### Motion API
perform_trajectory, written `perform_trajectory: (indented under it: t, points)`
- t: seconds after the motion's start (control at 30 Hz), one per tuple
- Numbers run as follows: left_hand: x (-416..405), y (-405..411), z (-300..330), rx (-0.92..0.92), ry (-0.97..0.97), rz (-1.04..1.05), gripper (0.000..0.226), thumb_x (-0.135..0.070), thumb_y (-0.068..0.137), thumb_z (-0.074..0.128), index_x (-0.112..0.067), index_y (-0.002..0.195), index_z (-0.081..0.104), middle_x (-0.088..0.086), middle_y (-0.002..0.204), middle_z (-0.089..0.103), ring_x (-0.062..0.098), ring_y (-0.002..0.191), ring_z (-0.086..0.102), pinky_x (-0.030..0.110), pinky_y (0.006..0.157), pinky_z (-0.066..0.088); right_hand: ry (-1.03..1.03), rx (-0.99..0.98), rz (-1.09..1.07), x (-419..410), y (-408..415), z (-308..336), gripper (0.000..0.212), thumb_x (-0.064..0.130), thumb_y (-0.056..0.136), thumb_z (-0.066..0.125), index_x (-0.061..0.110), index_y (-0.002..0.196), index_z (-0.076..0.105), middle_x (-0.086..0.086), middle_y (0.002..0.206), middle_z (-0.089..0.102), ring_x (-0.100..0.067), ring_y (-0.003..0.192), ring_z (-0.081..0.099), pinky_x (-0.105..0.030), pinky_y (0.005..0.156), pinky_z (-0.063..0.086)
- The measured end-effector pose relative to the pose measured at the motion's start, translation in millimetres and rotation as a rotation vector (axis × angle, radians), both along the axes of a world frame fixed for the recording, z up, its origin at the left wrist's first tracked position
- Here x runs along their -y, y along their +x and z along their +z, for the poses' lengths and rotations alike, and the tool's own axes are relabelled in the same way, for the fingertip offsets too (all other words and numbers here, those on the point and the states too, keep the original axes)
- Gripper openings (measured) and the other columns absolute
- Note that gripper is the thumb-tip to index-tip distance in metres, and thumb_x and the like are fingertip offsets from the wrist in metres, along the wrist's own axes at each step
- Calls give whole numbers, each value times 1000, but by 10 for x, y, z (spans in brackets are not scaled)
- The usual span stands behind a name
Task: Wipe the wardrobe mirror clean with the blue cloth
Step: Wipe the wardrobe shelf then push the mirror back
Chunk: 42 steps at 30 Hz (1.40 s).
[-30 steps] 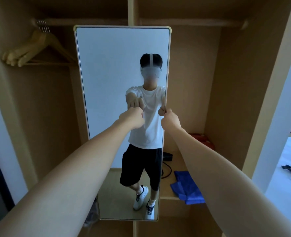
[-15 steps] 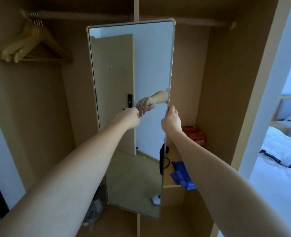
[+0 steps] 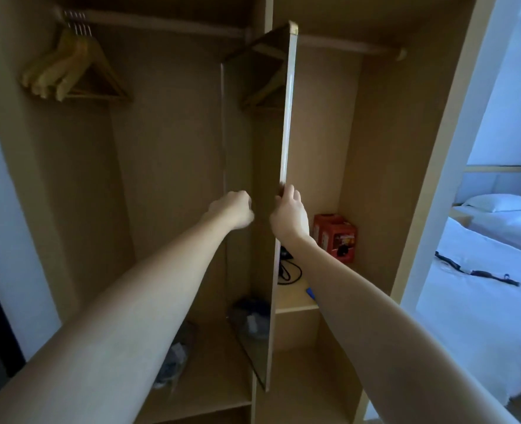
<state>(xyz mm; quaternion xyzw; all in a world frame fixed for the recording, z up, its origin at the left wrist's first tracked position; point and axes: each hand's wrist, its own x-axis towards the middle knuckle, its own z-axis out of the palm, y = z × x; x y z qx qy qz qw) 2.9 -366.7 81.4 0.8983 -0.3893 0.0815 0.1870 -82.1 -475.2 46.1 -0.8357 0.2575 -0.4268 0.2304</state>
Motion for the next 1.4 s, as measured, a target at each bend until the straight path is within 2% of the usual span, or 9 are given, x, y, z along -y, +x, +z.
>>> perform_trajectory:
  t: [0.13,0.3,0.43,0.7,0.93,1.1,1.3,1.4]
  points:
    - [-296,46,-14,16,17,31,20,-18,89,49,-21,101,65,3,97,64,28,85,62,36,69,48,-51,-54,-18,-415,197,11,21,21,104,35,12,121,42,-10,121,51,-33,102,58,-45,78,51]
    - [-636,253,45,3,-2,58,23,-19,89,50,-22,104,67,4,103,64,31,93,63,36,75,49,-3,-64,-108,-556,279,55,36,15,101,36,16,137,39,-10,129,50,-32,108,57,-39,78,49]
    - [-717,364,41,5,-16,73,25,-19,91,48,-22,107,67,2,104,63,29,92,61,37,74,46,-4,-93,-53,-513,268,114,30,19,103,36,16,132,43,-10,124,54,-30,100,61,-39,76,51]
    - [-664,418,52,8,-10,31,24,-15,92,46,-21,105,66,2,100,63,27,88,61,35,72,46,43,-94,-71,-473,410,175,31,14,103,38,15,133,44,-11,124,56,-30,100,61,-33,73,48]
    - [-506,765,24,3,-1,32,25,-14,91,46,-21,103,67,2,101,65,27,88,61,35,72,44,36,-102,-61,-291,694,160,30,15,101,37,14,130,45,-11,121,56,-31,100,60,-38,79,50]
    - [-265,1013,-30,-19,5,38,25,-13,90,46,-23,99,67,2,96,63,28,88,62,35,72,49,38,-113,-51,-99,982,171,32,15,102,37,16,133,44,-11,126,55,-32,103,60,-45,86,54]
    - [37,1322,-51,-43,-9,46,17,-11,88,50,-22,85,63,6,96,67,29,88,64,41,80,57,10,-150,-74,133,1329,187,32,16,104,36,15,135,43,-13,117,60,-31,98,63,-42,77,56]
    - [183,1444,-37,-47,-25,29,17,-8,91,51,-15,94,66,5,94,62,26,88,60,37,76,52,-3,-184,-78,248,1455,204,30,16,104,36,15,134,44,-12,106,64,-28,89,64,-40,72,56]
